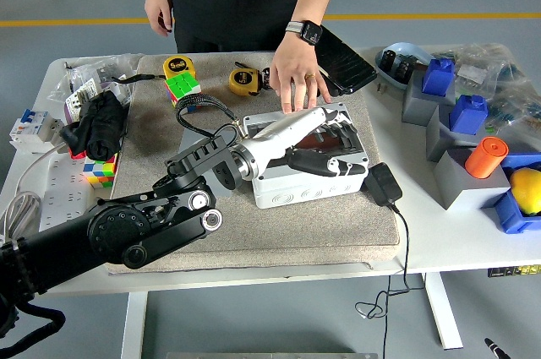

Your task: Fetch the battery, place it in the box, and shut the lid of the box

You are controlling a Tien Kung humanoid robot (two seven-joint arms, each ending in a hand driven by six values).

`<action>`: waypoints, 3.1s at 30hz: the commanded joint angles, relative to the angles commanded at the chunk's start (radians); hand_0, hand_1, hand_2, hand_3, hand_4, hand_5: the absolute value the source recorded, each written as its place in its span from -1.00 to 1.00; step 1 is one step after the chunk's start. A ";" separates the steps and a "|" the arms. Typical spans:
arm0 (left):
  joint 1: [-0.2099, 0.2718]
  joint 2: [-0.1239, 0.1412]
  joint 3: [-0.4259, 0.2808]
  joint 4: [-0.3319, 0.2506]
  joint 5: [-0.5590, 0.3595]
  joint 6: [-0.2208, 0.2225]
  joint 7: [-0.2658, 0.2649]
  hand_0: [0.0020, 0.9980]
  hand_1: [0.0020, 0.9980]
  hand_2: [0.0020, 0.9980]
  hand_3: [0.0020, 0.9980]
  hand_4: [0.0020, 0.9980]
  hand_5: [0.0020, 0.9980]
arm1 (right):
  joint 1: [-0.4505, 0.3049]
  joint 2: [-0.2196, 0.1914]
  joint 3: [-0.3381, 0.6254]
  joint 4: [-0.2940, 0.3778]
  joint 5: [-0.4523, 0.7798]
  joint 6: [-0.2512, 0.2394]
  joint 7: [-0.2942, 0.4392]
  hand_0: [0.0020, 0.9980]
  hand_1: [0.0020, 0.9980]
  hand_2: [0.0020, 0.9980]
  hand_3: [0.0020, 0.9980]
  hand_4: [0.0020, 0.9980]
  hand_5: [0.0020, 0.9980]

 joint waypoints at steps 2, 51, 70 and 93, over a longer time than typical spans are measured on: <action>0.003 0.003 -0.006 -0.003 0.002 0.015 -0.010 0.62 0.62 0.57 0.56 1.00 0.16 | 0.000 0.000 0.002 0.000 -0.001 0.000 0.000 0.42 0.37 0.37 0.18 0.96 -0.03; 0.459 0.190 -0.968 -0.029 -0.087 0.113 -0.083 0.55 0.53 0.46 0.47 1.00 0.04 | 0.010 -0.003 0.018 -0.002 -0.010 0.009 -0.004 0.41 0.37 0.37 0.18 0.96 -0.02; 0.467 0.191 -0.999 -0.028 -0.074 0.101 -0.063 0.55 0.53 0.47 0.47 1.00 0.03 | 0.007 -0.002 0.011 -0.004 -0.004 0.010 -0.009 0.41 0.37 0.37 0.18 0.96 -0.02; 0.466 0.195 -1.001 -0.033 -0.064 0.085 -0.047 0.55 0.53 0.46 0.47 1.00 0.04 | 0.016 -0.005 0.020 -0.002 -0.011 0.007 -0.017 0.41 0.37 0.37 0.18 0.95 -0.01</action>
